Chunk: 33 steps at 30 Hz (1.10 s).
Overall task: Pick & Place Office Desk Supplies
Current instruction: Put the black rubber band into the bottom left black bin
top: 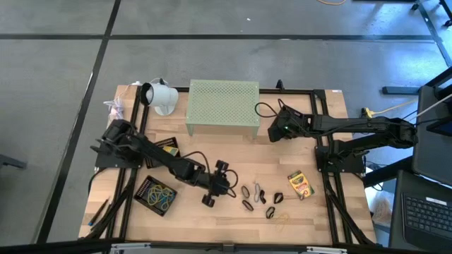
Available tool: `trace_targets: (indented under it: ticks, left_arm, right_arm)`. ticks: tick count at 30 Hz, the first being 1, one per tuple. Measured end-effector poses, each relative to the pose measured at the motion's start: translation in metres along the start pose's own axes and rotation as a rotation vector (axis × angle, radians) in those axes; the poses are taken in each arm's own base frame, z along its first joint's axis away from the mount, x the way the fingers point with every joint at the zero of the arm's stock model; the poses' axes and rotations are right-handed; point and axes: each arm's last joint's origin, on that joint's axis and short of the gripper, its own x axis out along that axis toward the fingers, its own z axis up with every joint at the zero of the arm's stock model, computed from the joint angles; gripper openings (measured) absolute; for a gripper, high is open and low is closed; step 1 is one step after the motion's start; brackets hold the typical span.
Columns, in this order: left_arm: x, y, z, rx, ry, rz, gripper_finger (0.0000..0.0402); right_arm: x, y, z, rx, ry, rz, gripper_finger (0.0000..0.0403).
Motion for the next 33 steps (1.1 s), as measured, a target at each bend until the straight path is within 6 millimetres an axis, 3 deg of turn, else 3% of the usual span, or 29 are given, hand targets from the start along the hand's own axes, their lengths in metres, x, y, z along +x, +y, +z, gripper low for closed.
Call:
trace_targets:
  ticks: [15,19,27,30,33]
  left_arm:
    - [0.036,0.021,0.004,0.102,-0.256,-0.11,0.0116]
    - [0.048,0.022,-0.001,0.132,-0.272,-0.123,0.0115]
    - [0.06,0.026,-0.01,0.126,-0.25,-0.116,0.0112]
    - [0.06,0.027,-0.01,0.126,-0.257,-0.121,0.011]
    - [0.06,0.027,-0.009,0.131,-0.267,-0.117,0.0108]
  right_arm:
    - [0.0,0.001,0.001,0.003,-0.013,0.008,0.0192]
    - [-0.001,0.009,0.011,-0.024,-0.18,0.028,0.0192]
    - [-0.02,0.052,0.013,-0.427,-0.275,0.533,0.0191]
    - [-0.033,0.069,0.004,-0.616,-0.276,0.798,0.0191]
    - [-0.044,0.079,-0.004,-0.666,-0.295,0.937,0.0191]
